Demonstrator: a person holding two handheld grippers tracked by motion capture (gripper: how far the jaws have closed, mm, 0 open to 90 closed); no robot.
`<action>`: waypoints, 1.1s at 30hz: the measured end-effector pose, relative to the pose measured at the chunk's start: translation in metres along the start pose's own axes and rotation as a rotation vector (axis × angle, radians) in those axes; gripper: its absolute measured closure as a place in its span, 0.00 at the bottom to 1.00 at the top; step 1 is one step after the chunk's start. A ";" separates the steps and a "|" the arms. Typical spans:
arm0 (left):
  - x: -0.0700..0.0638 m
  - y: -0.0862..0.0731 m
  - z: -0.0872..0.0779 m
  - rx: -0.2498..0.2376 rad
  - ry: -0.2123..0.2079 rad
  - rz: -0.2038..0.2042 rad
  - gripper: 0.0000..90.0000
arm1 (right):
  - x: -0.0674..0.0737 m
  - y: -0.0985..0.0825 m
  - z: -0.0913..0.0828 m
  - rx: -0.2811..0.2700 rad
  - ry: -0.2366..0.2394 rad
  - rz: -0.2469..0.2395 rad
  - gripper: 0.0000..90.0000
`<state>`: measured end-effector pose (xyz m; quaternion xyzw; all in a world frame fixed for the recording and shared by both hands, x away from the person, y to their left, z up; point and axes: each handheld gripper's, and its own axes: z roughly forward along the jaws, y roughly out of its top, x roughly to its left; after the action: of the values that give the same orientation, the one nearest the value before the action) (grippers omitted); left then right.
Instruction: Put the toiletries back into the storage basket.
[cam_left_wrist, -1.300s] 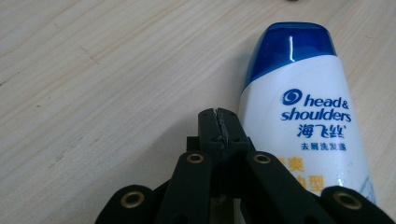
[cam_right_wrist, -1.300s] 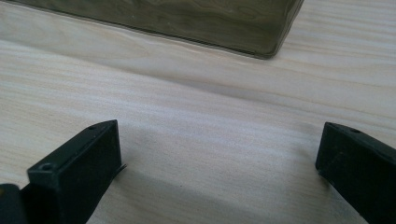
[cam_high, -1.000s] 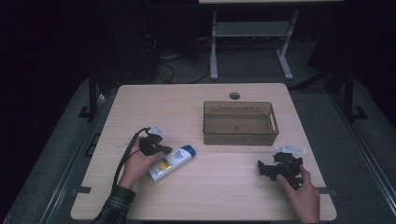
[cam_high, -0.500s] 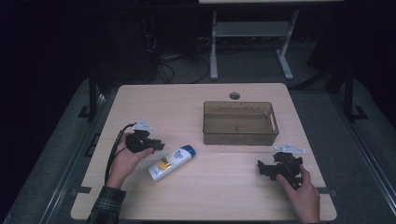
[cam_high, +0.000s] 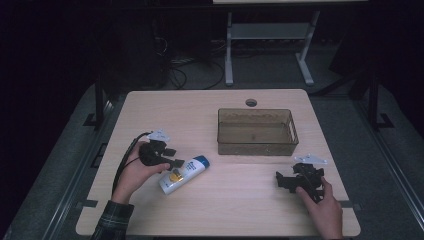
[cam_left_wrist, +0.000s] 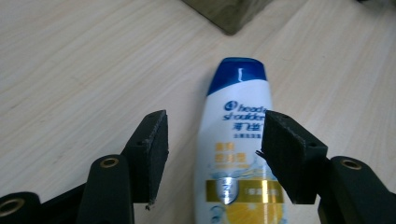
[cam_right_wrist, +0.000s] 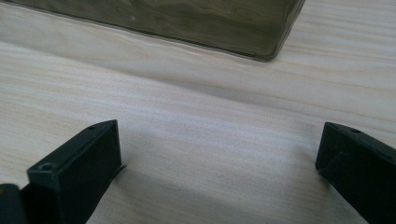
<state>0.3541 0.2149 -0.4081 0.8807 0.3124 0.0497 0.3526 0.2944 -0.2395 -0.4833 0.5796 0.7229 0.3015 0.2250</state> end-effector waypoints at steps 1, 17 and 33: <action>-0.001 0.001 0.002 0.004 -0.002 0.005 0.44 | 0.000 0.000 0.000 0.000 0.000 0.000 0.00; -0.017 0.015 0.026 0.098 0.006 0.082 0.37 | 0.000 0.000 0.000 0.000 0.000 0.000 0.00; -0.019 0.023 0.053 0.180 0.014 0.090 0.35 | 0.000 0.000 0.000 0.000 0.000 0.000 0.00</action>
<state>0.3671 0.1596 -0.4298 0.9216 0.2781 0.0436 0.2672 0.2944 -0.2395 -0.4833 0.5797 0.7228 0.3016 0.2249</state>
